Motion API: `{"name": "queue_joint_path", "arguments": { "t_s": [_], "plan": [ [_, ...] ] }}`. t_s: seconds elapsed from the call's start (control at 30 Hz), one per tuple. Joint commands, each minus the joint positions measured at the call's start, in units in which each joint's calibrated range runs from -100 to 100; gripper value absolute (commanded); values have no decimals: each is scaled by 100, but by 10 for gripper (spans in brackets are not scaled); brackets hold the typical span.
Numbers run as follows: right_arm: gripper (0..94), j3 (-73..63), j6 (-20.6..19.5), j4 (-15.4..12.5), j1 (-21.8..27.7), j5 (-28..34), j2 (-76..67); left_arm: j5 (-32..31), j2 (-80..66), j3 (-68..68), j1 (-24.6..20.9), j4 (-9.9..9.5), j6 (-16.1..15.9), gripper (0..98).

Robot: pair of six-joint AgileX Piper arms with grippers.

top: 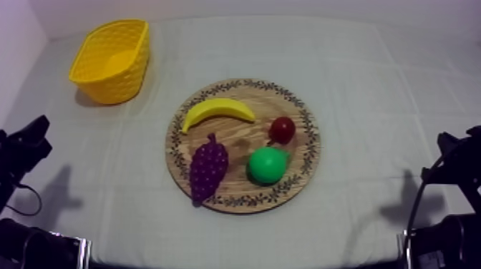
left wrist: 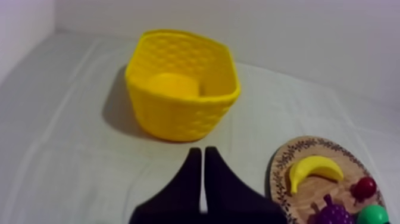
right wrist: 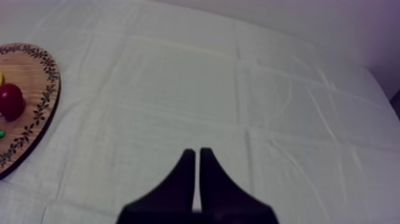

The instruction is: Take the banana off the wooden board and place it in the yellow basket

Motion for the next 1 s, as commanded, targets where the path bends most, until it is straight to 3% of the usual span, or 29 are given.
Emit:
{"name": "queue_joint_path", "arguments": {
  "t_s": [0.0, 0.1, 0.23, 0.33, 0.5, 0.63, 0.77, 0.97],
  "plan": [
    [4, 5, 0, 1, 3, -1, -5, -40, 783, -726, 273, -8, -172, 1],
    [4, 5, 0, 1, 3, -1, -5, -66, 1449, -1502, 623, -75, -357, 1],
    [4, 5, -1, 1, 3, -1, -5, -80, 2429, -2543, 1151, -573, -199, 1],
    [4, 5, -1, 1, 3, -1, -5, -60, 3213, -3285, 1489, -723, -263, 1],
    [4, 5, -4, 1, 3, -1, -5, 325, 4468, -4479, 1980, -798, -515, 1],
    [4, 5, -3, 1, 3, -1, -5, 355, 5387, -5104, 2284, -894, -909, 5],
    [4, 5, -3, 1, 3, -1, -5, 408, 6177, -5584, 2450, -944, -1124, 5],
    [4, 5, -5, 1, 3, -1, -5, 984, 7148, -6183, 2563, -936, -1394, 6]
  ]
}}
